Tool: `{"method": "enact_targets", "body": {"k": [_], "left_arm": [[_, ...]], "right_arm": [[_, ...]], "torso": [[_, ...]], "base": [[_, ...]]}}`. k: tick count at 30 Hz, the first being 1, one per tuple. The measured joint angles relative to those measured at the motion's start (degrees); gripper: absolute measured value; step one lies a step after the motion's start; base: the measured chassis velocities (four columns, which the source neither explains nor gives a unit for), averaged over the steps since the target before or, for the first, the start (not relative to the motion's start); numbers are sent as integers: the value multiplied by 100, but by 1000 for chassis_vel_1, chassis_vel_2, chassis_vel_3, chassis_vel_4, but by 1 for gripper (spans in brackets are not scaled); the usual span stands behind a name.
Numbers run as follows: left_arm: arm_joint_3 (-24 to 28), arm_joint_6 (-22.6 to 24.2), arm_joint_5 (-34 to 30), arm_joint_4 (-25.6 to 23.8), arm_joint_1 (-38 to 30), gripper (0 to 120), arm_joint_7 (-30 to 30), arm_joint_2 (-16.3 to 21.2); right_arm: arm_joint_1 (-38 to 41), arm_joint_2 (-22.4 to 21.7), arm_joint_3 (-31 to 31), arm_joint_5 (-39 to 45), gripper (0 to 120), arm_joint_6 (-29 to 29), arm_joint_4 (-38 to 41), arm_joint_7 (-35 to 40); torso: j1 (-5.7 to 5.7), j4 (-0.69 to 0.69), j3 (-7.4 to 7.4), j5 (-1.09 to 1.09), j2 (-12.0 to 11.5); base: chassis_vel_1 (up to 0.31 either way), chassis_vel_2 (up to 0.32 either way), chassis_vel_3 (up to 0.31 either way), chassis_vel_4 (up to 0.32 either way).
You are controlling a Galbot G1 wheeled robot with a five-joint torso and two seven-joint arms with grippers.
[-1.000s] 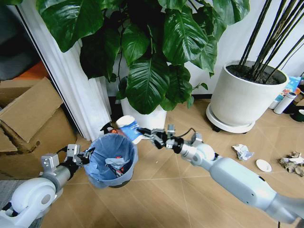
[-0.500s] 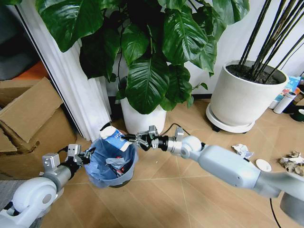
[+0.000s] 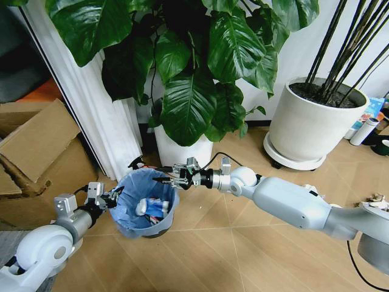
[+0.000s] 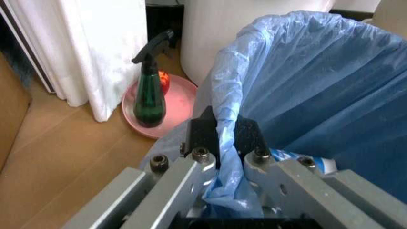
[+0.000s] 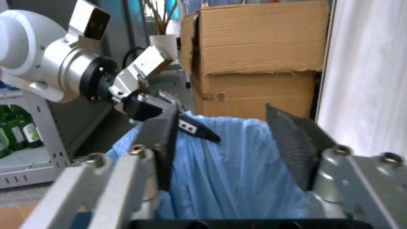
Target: Pick up the trash bin and place the garbage on the floor into it.
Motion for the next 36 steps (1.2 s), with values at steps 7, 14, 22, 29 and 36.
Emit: {"method": "enact_targets", "body": {"k": [7, 14, 22, 29, 36], "left_arm": [[-105, -10, 59, 0, 80, 0, 13, -138], [-345, -26, 98, -19, 187, 0, 94, -235], [-560, -57, 196, -9, 268, 0, 170, -350], [-749, -82, 316, -9, 319, 0, 204, -621], [-998, -131, 417, 24, 422, 0, 272, -736]], "right_arm": [[-759, -250, 641, -106, 83, 135, 51, 517], [-2227, -641, 1929, -669, 100, 280, 320, 1679], [-4212, -637, 3985, -2123, 100, 336, 539, 3369], [-5858, -307, 5981, -3012, 100, 359, 887, 3737], [-6784, 308, 7382, -3096, 100, 263, 1452, 3638]], "torso": [[0, 1, 0, 0, 0], [0, -2, -1, 2, 0], [0, -1, -1, 3, 0], [-1, -3, -1, 4, 0], [-1, 0, -1, 1, 0]], "base": [[0, 0, 0, 0], [0, 0, 0, 0], [0, 0, 0, 0], [0, 0, 0, 0], [0, 0, 0, 0]]}}
